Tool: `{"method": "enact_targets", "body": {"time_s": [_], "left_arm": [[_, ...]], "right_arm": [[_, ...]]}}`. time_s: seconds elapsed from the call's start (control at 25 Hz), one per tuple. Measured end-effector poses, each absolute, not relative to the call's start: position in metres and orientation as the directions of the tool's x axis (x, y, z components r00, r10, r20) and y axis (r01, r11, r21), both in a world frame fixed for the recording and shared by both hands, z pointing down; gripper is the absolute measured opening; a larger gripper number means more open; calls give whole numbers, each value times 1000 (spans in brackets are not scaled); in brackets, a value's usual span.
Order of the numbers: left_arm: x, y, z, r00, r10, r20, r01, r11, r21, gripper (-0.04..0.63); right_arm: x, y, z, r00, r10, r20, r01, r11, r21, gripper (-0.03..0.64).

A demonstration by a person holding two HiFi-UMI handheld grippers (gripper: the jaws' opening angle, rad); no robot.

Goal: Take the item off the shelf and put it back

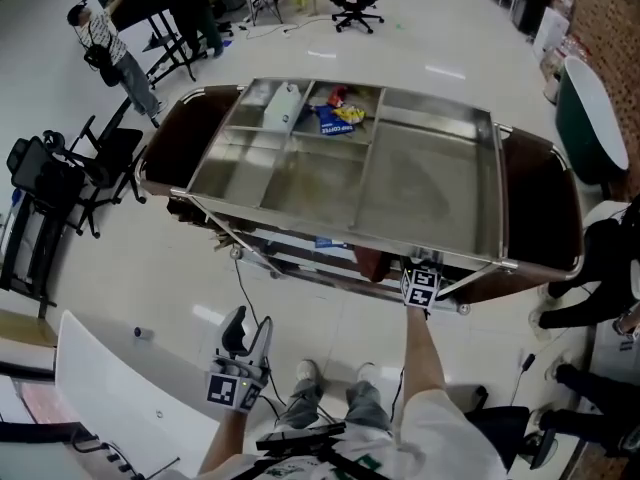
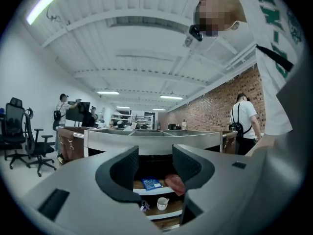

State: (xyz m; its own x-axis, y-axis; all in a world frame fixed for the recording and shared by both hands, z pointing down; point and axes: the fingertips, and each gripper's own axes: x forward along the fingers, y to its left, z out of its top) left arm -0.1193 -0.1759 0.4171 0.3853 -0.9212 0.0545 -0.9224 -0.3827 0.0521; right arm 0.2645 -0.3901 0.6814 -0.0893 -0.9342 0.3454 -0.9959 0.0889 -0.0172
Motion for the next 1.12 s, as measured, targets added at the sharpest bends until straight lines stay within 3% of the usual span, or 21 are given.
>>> {"method": "enact_targets", "body": {"time_s": [0.28, 0.32, 0.36, 0.52, 0.64, 0.84, 1.12], "left_arm": [[-115, -176, 427, 398, -916, 50, -918, -397, 24, 218], [-112, -176, 427, 405, -913, 47, -914, -404, 26, 218], [-107, -176, 425, 414, -909, 47, -910, -413, 37, 218], [-96, -180, 424, 453, -890, 43, -891, -451, 57, 218], [-80, -181, 414, 494, -868, 35, -868, -492, 68, 218], [-78, -188, 415, 531, -847, -21, -847, -531, 37, 218], [-70, -178, 372, 576, -812, -90, -810, -582, 73, 221]], "right_arm": [[279, -387, 701, -22, -934, 358, -999, 9, -40, 417], [279, -384, 701, -9, -924, 382, -1000, -1, -26, 502], [279, -379, 702, -2, -919, 395, -1000, -10, -28, 531], [270, -341, 687, -7, -930, 367, -995, -29, -92, 531], [244, -297, 660, -60, -935, 350, -997, 43, -58, 529], [185, -232, 577, -203, -956, 211, -979, 206, -9, 528], [146, -159, 428, -288, -956, -48, -958, 288, -5, 485]]}}
